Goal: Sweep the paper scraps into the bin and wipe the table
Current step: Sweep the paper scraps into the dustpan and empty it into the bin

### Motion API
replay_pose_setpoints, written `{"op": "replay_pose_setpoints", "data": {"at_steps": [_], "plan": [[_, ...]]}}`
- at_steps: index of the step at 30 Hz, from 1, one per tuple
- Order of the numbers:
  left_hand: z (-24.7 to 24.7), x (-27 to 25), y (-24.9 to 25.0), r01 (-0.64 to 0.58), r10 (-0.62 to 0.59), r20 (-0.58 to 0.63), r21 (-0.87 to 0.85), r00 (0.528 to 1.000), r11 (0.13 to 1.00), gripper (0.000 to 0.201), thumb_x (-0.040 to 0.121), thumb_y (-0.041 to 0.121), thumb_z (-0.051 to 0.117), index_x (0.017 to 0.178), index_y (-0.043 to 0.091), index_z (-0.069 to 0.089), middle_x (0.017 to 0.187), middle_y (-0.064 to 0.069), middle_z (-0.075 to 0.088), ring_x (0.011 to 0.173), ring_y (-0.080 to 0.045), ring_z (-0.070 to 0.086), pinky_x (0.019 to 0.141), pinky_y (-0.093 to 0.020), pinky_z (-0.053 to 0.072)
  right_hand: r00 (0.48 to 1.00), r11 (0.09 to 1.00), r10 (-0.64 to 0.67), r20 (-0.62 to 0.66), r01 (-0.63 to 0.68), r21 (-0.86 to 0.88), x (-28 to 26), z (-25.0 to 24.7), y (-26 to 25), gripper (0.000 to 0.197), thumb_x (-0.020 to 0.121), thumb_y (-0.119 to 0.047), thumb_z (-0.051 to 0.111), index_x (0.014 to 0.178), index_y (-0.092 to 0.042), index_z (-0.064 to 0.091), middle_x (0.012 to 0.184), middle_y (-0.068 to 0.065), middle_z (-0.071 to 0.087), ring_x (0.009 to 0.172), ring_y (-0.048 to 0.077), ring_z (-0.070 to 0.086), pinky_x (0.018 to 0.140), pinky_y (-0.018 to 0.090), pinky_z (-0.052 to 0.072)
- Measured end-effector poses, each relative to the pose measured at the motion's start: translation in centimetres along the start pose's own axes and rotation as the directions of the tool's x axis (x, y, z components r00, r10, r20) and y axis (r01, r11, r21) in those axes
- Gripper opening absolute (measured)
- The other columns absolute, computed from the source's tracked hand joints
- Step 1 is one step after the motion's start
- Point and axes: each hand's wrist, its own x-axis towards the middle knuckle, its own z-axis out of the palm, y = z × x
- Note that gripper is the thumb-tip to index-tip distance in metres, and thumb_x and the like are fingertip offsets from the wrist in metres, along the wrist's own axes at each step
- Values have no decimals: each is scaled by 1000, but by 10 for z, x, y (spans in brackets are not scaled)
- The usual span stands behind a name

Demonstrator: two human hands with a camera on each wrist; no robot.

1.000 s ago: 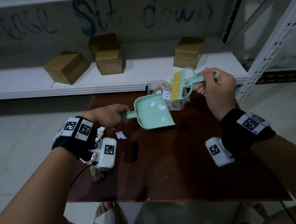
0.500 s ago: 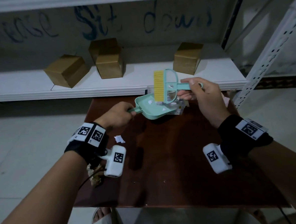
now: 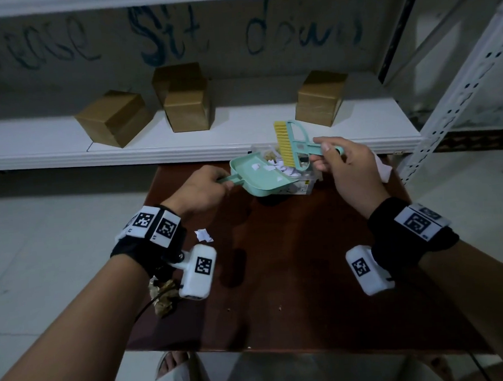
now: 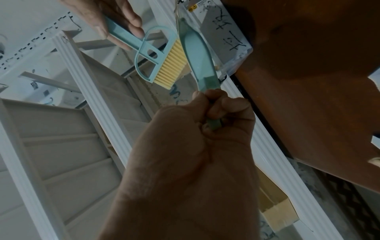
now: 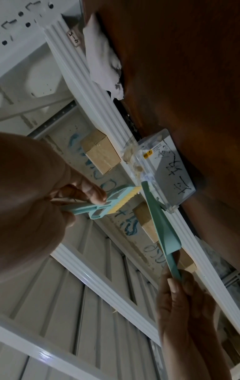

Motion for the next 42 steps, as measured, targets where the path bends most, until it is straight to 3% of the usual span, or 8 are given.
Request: {"op": "replay_pose_setpoints", "data": {"at_steps": [6, 11, 15, 20, 25, 28, 35, 42], "plan": [[-2, 0, -2, -13, 12, -22, -49, 1000, 999, 13, 102, 18, 58, 101, 11, 69, 72, 2, 58, 63, -13, 51, 60, -27, 39, 1000, 995, -17, 3, 17, 103, -6, 6, -9, 29, 112, -23, 43, 115, -12, 70, 91, 8, 78, 82, 20, 75, 83, 41, 62], [-2, 2, -3, -15, 14, -29, -28, 999, 1000, 14, 101, 19, 59, 105, 11, 70, 73, 2, 58, 66, -15, 51, 64, -29, 39, 999, 996, -49, 10, 48, 75, -4, 3, -10, 30, 112, -24, 42, 108, -14, 69, 89, 12, 78, 85, 37, 73, 83, 52, 61], [-2, 2, -3, -22, 21, -34, -5, 999, 1000, 16, 101, 19, 61, 110, 10, 70, 76, 3, 58, 66, -11, 51, 66, -28, 40, 997, 998, -68, -39, 68, -2, 0, 1, -4, 28, 109, -29, 46, 108, -19, 72, 88, 7, 78, 83, 32, 74, 83, 58, 60], [-1, 3, -3, -16, 16, -36, -2, 999, 1000, 18, 101, 18, 60, 111, 8, 70, 74, 3, 57, 64, -11, 51, 65, -28, 40, 995, 997, -60, -80, 64, 49, 0, -1, -3, 29, 109, -32, 47, 110, -19, 73, 89, 5, 79, 88, 30, 75, 85, 55, 61], [0, 3, -2, -16, 15, -52, -9, 999, 1000, 18, 101, 20, 60, 111, 9, 70, 75, 2, 57, 66, -13, 51, 67, -28, 41, 998, 992, -37, -47, 42, 118, -3, 0, -11, 33, 112, -23, 42, 110, -4, 70, 86, 12, 77, 79, 27, 73, 75, 37, 59], [-1, 2, 0, -24, 23, -63, -9, 998, 1000, 17, 102, 20, 60, 112, 10, 70, 76, 2, 58, 65, -11, 51, 61, -28, 40, 999, 998, -42, -27, 44, 52, -3, 0, -10, 31, 111, -25, 44, 108, -10, 71, 85, 9, 78, 80, 32, 74, 76, 44, 61], [-1, 2, -1, -20, 21, -36, 16, 999, 1000, 19, 102, 21, 59, 112, 9, 70, 78, 1, 60, 67, -10, 52, 68, -28, 40, 994, 996, -85, -72, 84, -11, -3, -2, -7, 28, 110, -30, 47, 114, -18, 73, 89, 1, 78, 84, 25, 75, 82, 54, 61], [1, 3, -4, -19, 19, -23, -8, 1000, 1000, 18, 101, 20, 60, 110, 9, 70, 75, 2, 59, 66, -13, 52, 67, -29, 42, 999, 991, -51, -15, 52, 123, -9, 9, -11, 24, 110, -23, 48, 117, -20, 71, 98, 2, 79, 92, 20, 77, 88, 40, 63]]}}
